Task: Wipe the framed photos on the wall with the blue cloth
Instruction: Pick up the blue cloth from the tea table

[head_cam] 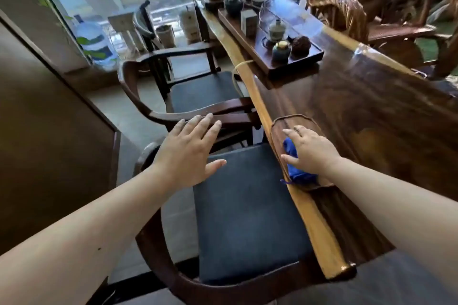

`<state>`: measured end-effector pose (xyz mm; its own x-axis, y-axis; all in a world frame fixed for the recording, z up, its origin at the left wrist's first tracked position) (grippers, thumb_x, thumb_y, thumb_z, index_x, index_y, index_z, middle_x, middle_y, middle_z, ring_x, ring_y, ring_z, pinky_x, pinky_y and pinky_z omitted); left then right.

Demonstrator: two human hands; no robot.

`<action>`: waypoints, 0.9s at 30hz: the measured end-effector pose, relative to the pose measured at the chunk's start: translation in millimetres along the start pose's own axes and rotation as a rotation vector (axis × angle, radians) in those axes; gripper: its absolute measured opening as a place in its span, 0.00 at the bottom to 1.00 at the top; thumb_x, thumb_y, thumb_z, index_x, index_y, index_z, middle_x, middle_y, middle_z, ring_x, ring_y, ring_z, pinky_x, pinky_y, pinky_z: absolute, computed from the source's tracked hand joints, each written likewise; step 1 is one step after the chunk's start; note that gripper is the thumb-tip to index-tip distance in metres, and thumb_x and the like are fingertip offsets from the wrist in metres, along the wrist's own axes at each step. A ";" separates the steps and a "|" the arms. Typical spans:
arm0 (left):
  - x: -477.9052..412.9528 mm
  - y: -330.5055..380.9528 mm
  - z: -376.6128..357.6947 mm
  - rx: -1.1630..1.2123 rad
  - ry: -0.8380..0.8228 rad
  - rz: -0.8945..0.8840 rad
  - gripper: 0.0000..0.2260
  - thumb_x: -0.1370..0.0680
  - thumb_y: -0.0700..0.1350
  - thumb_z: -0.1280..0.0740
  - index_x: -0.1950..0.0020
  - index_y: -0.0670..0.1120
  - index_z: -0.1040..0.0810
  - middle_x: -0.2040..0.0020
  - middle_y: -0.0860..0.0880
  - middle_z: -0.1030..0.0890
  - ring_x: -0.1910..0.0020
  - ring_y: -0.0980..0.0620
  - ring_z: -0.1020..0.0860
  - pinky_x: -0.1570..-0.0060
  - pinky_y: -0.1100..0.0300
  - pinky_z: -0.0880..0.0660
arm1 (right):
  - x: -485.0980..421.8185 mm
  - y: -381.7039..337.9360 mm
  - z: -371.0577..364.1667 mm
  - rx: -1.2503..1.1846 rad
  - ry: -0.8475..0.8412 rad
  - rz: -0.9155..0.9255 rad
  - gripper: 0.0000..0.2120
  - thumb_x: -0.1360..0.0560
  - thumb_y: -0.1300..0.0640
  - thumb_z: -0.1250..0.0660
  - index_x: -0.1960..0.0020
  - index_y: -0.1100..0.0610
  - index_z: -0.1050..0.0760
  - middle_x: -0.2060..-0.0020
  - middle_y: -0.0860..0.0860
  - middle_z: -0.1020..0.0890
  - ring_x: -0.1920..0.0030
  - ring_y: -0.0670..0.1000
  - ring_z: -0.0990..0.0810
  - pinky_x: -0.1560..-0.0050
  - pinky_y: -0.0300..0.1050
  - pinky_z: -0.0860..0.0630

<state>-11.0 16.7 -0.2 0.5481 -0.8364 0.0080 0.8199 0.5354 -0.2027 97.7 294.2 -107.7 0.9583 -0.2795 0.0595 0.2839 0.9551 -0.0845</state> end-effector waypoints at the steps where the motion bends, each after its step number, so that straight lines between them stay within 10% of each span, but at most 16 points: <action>1: -1.4 3.7 -3.8 -0.023 -0.052 -0.002 0.37 0.27 0.67 0.46 0.25 0.45 0.38 0.25 0.42 0.34 0.27 0.42 0.35 0.29 0.43 0.36 | -2.3 2.8 -7.4 -0.018 -0.048 -0.041 0.36 0.28 0.36 0.39 0.26 0.50 0.44 0.29 0.57 0.36 0.32 0.59 0.33 0.40 0.55 0.28; 8: -1.3 12.3 -30.0 -0.073 -0.101 -0.005 0.37 0.26 0.67 0.49 0.24 0.46 0.40 0.24 0.43 0.36 0.26 0.43 0.37 0.28 0.43 0.38 | -15.7 21.3 -55.8 -0.061 -0.220 -0.238 0.38 0.27 0.35 0.41 0.24 0.48 0.53 0.27 0.61 0.43 0.30 0.61 0.38 0.39 0.57 0.31; 13: -1.5 13.4 -36.5 -0.020 -0.176 0.042 0.37 0.26 0.67 0.50 0.24 0.46 0.38 0.25 0.42 0.35 0.27 0.42 0.35 0.30 0.42 0.35 | -20.1 22.4 -67.5 -0.177 -0.222 -0.291 0.31 0.27 0.40 0.36 0.31 0.49 0.45 0.42 0.58 0.30 0.47 0.58 0.26 0.58 0.50 0.28; 20: 1.9 17.6 -51.6 0.035 -0.186 0.062 0.37 0.24 0.67 0.47 0.22 0.47 0.48 0.21 0.44 0.44 0.23 0.45 0.44 0.25 0.45 0.44 | -27.2 14.1 -76.3 -0.379 -0.201 -0.391 0.24 0.27 0.57 0.37 0.33 0.51 0.41 0.45 0.60 0.31 0.58 0.58 0.30 0.58 0.50 0.31; 27: 25.7 -7.5 -41.3 0.047 -0.163 0.139 0.36 0.23 0.66 0.48 0.22 0.47 0.50 0.20 0.45 0.46 0.22 0.45 0.47 0.24 0.46 0.47 | -46.1 -50.4 -33.4 -0.465 -0.039 -0.067 0.28 0.29 0.57 0.34 0.31 0.48 0.38 0.45 0.56 0.28 0.52 0.60 0.23 0.57 0.54 0.24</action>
<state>-9.9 -13.6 -38.9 0.6726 -0.7262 0.1424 0.7395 0.6522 -0.1666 40.4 255.7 -139.4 0.9378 -0.3270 0.1164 0.3384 0.7871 -0.5157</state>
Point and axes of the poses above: each hand's wrist, its own x-axis away from the middle knuckle, its own z-axis out of the back of the hand, y = z × x, the point moved 2 cm from there along -x, towards the middle knuckle
